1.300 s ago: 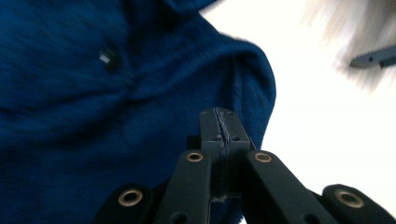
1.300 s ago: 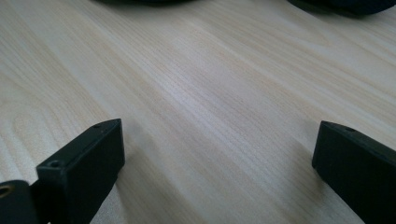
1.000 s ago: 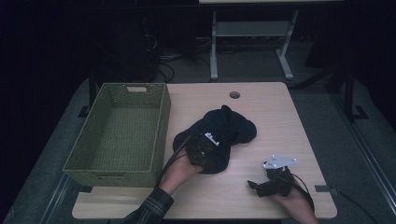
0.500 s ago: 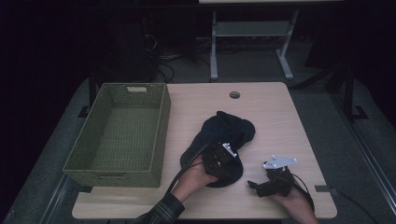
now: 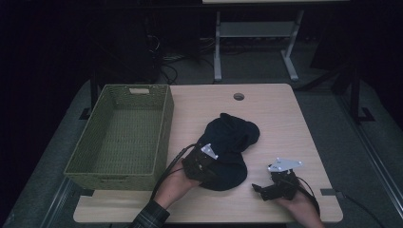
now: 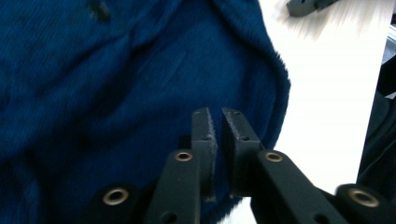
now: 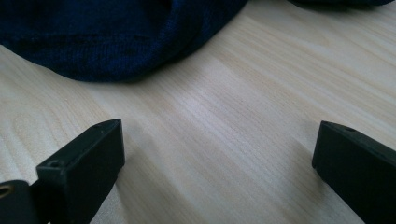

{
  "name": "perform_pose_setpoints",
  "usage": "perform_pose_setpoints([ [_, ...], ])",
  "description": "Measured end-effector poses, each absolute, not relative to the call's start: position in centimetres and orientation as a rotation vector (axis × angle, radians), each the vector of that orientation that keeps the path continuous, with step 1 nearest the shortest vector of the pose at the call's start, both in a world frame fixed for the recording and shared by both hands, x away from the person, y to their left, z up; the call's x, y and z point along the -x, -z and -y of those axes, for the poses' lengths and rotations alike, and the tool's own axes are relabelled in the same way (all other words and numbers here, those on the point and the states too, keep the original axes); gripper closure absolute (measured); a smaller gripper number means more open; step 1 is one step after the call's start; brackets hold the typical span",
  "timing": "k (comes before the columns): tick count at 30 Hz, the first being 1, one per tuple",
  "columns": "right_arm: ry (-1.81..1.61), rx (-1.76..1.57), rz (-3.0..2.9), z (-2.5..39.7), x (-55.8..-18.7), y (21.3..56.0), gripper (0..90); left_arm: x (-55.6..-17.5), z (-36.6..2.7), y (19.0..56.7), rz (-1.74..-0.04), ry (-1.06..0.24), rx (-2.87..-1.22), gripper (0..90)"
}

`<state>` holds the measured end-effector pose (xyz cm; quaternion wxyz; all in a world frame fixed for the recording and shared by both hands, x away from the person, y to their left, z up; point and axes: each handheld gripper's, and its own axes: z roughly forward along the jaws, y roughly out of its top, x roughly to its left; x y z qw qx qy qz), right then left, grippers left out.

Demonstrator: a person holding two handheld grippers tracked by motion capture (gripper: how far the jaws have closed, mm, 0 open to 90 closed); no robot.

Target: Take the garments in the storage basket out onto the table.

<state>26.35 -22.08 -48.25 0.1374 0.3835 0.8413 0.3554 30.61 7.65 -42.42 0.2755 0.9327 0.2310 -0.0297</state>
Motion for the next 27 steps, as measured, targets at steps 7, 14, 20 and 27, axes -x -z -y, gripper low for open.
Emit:
perform_pose_setpoints([
  [7,-1.028,-1.109,-2.434,22.1,-26.4,48.3,2.0,-30.0,-9.3,43.1,-0.624,0.04,-2.488,79.6],
  [14,-1.028,-1.109,-2.434,22.1,-26.4,48.3,2.0,-30.0,-9.4,44.3,-0.627,0.047,-2.533,81.2],
  [20,-1.027,-1.109,-2.434,22.1,-26.4,48.3,2.0,-29.8,-9.2,44.6,-0.622,0.033,-2.534,81.6],
  [27,-1.009,-1.119,-2.451,22.2,-26.5,47.9,8.3,-29.9,-9.4,44.8,-0.643,0.053,-2.515,81.3],
])
